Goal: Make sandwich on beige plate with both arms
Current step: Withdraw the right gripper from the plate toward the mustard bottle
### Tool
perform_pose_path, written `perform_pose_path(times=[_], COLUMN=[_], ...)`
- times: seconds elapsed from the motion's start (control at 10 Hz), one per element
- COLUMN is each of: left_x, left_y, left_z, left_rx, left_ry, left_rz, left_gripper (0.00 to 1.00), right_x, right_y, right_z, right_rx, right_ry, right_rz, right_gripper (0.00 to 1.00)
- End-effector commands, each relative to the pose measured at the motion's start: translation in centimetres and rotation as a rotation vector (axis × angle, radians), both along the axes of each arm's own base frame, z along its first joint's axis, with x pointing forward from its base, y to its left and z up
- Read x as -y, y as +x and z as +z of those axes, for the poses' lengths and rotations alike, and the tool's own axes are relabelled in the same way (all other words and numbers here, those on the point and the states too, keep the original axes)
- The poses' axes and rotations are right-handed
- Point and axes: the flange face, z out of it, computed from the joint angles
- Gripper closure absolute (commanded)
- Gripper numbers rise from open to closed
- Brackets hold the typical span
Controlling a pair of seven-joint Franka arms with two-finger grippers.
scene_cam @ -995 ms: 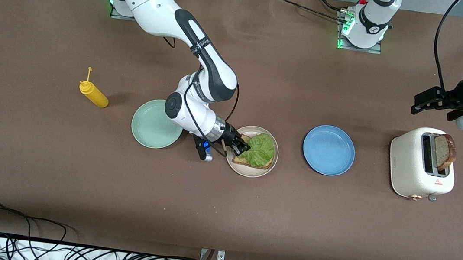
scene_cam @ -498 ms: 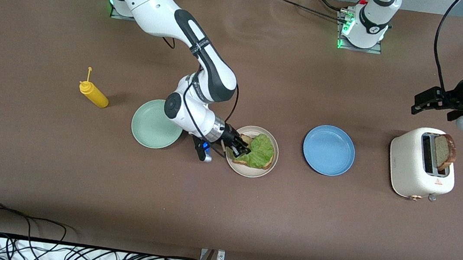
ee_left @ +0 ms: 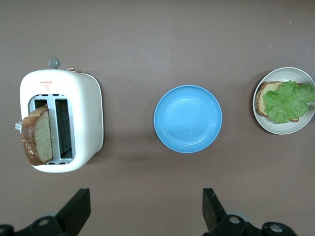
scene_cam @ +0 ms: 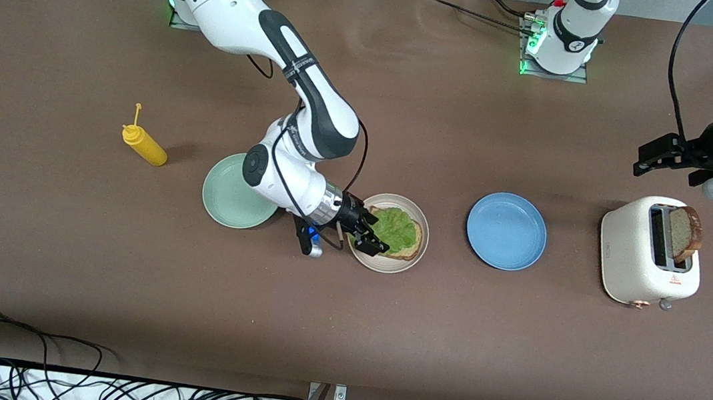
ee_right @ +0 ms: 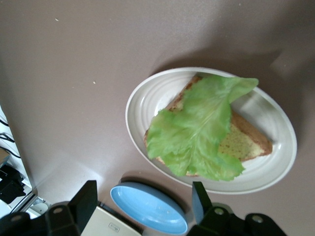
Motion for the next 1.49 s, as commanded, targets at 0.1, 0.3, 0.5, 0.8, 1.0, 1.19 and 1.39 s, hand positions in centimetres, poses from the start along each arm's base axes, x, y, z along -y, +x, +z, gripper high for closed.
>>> perform_pose_path(times=[0.1, 0.3, 0.5, 0.8, 1.0, 1.19, 1.39], left_x=[-0.1, -0.1, -0.1, 0.1, -0.1, -0.1, -0.1], left_y=[-0.2, -0.2, -0.2, -0.2, -0.2, -0.2, -0.2], left_z=[0.5, 0.5, 0.5, 0.5, 0.5, 0.5, 0.5], left_rx=[-0.002, -0.002, -0.002, -0.002, -0.002, -0.002, -0.002], left_ry=[-0.011, -0.011, -0.011, -0.011, -0.011, -0.011, -0.012], left_rz=[0.005, 0.006, 0.005, 0.003, 0.005, 0.005, 0.006], left_gripper=[0.00, 0.00, 0.00, 0.00, 0.00, 0.00, 0.00], right_x=[7.0, 13.0, 19.4, 28.2, 35.3, 41.5, 46.4], right_y=[3.3, 3.7, 3.0, 2.3, 2.5, 2.0, 1.0], right_z=[7.5, 11.5, 15.6, 18.4, 18.4, 17.3, 14.6], right_rx=[-0.108, -0.129, -0.095, 0.020, 0.100, 0.161, 0.258], right_ry=[-0.027, -0.105, -0.231, -0.397, -0.387, -0.333, -0.271], right_rz=[0.094, 0.254, 0.490, 0.920, 1.113, 1.256, 1.398], right_gripper=[0.05, 0.00, 0.01, 0.00, 0.01, 0.01, 0.00])
